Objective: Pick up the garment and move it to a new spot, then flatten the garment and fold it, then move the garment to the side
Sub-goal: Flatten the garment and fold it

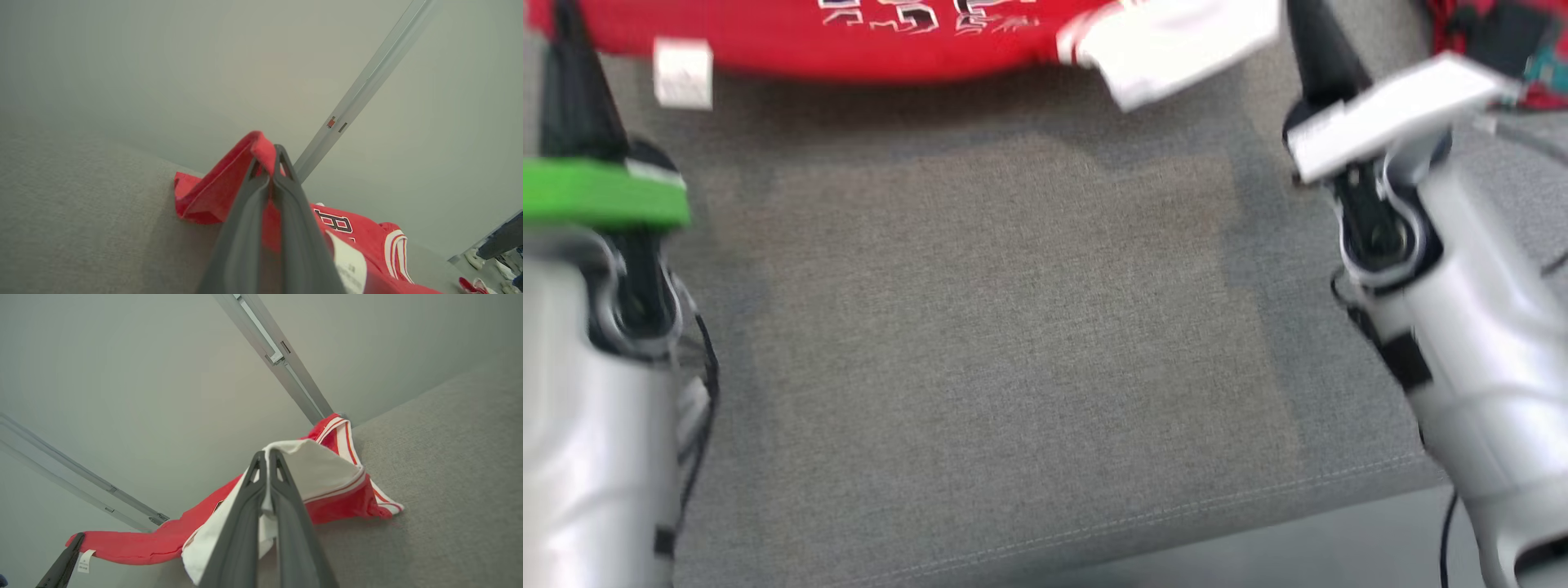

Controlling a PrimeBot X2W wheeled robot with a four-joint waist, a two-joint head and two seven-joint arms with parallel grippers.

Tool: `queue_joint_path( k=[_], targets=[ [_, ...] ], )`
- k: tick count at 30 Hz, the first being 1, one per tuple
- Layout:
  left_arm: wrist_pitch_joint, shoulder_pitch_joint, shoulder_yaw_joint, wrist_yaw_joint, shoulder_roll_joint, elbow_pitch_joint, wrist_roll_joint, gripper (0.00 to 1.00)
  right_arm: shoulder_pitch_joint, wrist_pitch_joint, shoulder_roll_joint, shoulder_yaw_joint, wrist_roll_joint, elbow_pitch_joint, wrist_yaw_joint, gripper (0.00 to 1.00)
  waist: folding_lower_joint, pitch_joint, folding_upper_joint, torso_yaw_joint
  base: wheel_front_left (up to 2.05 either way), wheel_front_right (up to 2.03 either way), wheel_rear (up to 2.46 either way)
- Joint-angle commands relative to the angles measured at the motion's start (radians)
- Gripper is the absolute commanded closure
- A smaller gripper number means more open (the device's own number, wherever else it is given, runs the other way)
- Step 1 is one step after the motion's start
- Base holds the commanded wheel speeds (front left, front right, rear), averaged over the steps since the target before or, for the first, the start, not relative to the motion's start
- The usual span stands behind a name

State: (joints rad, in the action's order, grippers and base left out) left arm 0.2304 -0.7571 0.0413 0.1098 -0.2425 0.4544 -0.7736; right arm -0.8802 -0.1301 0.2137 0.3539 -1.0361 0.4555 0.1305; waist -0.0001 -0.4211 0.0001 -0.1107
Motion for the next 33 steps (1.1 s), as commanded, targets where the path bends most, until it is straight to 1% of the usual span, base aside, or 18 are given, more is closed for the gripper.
queue_joint_path(
  k=[1,4,8,10,11,14,20,25,30,33],
  targets=[
    [0.000,0.071,0.001,-0.004,0.001,-0.037,-0.011,1.00,0.066,0.004,0.013,-0.006,-0.008,-0.033,0.000,1.00,0.0001,0.083,-0.0001,0.034,0.00,0.00,0.00],
    [0.001,0.248,0.001,-0.024,0.022,-0.141,-0.018,1.00,0.235,0.002,0.032,-0.032,-0.023,-0.118,0.000,1.00,0.0001,0.131,-0.0001,0.042,0.00,0.00,0.00],
    [0.004,0.457,0.004,-0.056,0.053,-0.260,-0.025,1.00,0.445,0.000,0.040,-0.085,-0.040,-0.236,0.000,1.00,0.0001,0.175,-0.0001,0.050,0.00,0.00,0.00],
    [0.007,0.543,0.003,-0.063,0.074,-0.299,-0.042,1.00,0.545,-0.001,0.032,-0.110,-0.041,-0.291,0.000,1.00,0.0001,0.192,-0.0001,0.051,0.00,0.00,0.00],
    [0.007,0.543,0.003,-0.063,0.074,-0.299,-0.042,1.00,0.545,-0.001,0.032,-0.110,-0.041,-0.291,0.000,1.00,0.0001,0.192,-0.0001,0.051,0.00,0.00,0.00],
    [0.013,0.649,-0.020,-0.068,0.099,-0.335,-0.076,1.00,0.679,0.001,0.018,-0.145,-0.027,-0.361,0.000,1.00,0.0001,0.209,-0.0001,0.044,0.00,0.00,0.00],
    [0.028,0.801,-0.040,-0.071,0.131,-0.345,-0.054,1.00,0.901,0.023,-0.032,-0.221,0.010,-0.441,0.000,1.00,0.0001,0.229,-0.0001,0.028,0.00,0.00,0.00],
    [0.035,0.880,-0.064,-0.077,0.155,-0.337,-0.014,1.00,1.026,0.081,-0.090,-0.250,0.051,-0.495,0.000,1.00,0.0001,0.234,-0.0001,0.019,0.00,0.00,0.00],
    [0.036,0.922,-0.095,-0.065,0.179,-0.351,-0.004,1.00,1.067,0.127,-0.117,-0.275,0.081,-0.536,0.000,1.00,0.0001,0.239,-0.0001,0.014,0.00,0.00,0.00],
    [0.036,0.940,-0.089,-0.058,0.184,-0.353,0.000,1.00,1.079,0.153,-0.127,-0.293,0.096,-0.553,0.000,1.00,0.0001,0.241,-0.0001,0.017,0.00,0.00,0.00]
  ],
)
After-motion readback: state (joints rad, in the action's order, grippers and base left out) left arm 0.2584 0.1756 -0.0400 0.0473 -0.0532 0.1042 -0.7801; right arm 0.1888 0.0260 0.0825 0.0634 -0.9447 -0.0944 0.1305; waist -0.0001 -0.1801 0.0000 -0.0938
